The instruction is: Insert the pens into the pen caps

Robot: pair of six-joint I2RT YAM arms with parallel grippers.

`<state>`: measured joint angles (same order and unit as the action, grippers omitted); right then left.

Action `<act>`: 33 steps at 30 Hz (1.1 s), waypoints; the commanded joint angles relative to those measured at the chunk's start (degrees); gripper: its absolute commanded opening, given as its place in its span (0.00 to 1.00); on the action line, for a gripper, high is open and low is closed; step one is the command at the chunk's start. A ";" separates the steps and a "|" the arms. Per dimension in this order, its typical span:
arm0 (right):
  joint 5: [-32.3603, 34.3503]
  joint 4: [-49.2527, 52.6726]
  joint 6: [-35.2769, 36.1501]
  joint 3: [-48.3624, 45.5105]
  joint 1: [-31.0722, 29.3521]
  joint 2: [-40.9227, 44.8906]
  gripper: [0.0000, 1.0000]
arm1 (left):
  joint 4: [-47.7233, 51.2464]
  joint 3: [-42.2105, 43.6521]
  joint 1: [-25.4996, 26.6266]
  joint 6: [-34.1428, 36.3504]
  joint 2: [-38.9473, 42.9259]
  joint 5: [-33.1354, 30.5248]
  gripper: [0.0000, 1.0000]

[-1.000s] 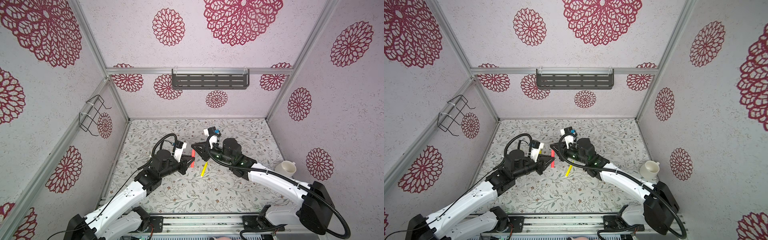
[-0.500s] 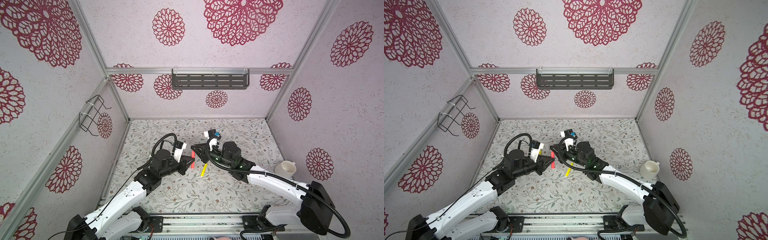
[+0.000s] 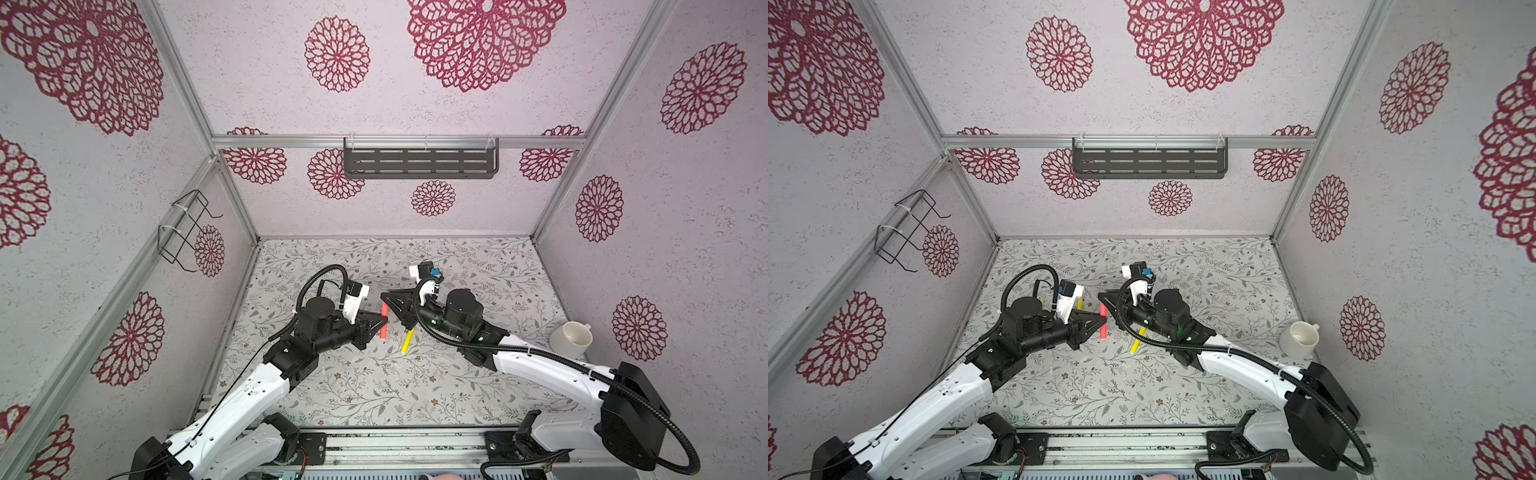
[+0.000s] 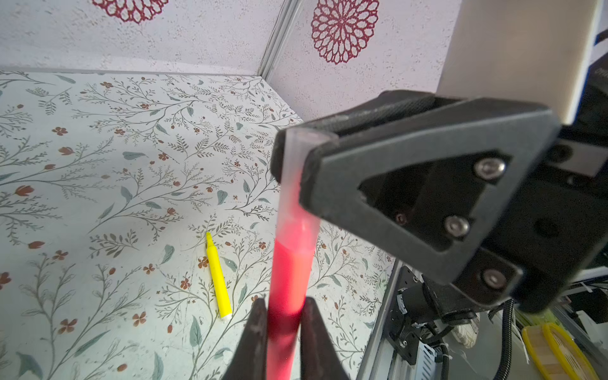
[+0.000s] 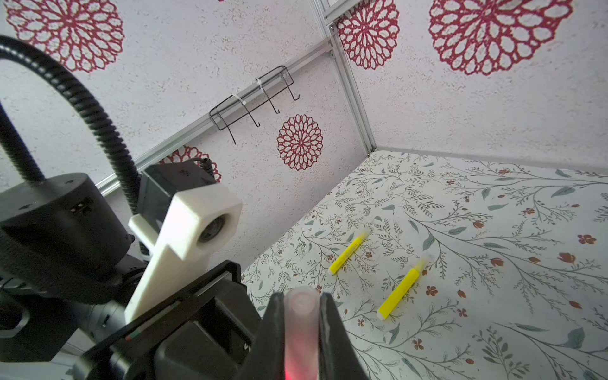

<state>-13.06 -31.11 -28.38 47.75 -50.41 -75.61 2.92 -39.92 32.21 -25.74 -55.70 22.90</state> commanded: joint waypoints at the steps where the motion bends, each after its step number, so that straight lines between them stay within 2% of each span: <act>1: -15.24 21.77 -1.37 -7.00 -6.76 -2.08 0.00 | -28.30 -6.74 -6.45 -4.64 3.50 -12.70 0.00; 11: -14.28 19.62 -2.28 -8.19 -8.02 -2.52 0.00 | -28.79 -6.92 -7.62 -4.86 3.06 -12.03 0.00; 19: -10.50 22.33 0.97 -6.11 -7.97 -2.94 0.00 | -26.29 -6.42 -7.87 -3.79 3.73 -12.01 0.00; 24: -7.87 25.61 3.29 -4.10 -6.70 -2.26 0.00 | -17.12 -6.57 -7.93 -0.96 6.33 -15.93 0.00; 26: -7.65 25.73 3.27 -4.33 -4.78 -0.82 0.00 | -11.99 -6.95 -7.94 -0.34 6.92 -17.22 0.07; 28: -8.37 25.04 2.92 -4.90 -2.47 0.71 0.00 | -6.64 -7.64 -7.93 0.18 6.94 -17.20 0.07; 31: -9.69 25.42 3.15 -5.23 0.20 1.68 0.00 | -5.37 -5.91 -7.95 -1.04 7.71 -16.59 0.09; 33: -9.36 26.15 3.16 -5.31 1.79 1.86 0.00 | 0.83 -7.93 -7.87 0.28 6.21 -15.48 0.11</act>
<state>-22.31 -6.02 -26.57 42.09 -50.30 -75.57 -5.34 -46.70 24.38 -26.96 -48.73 6.98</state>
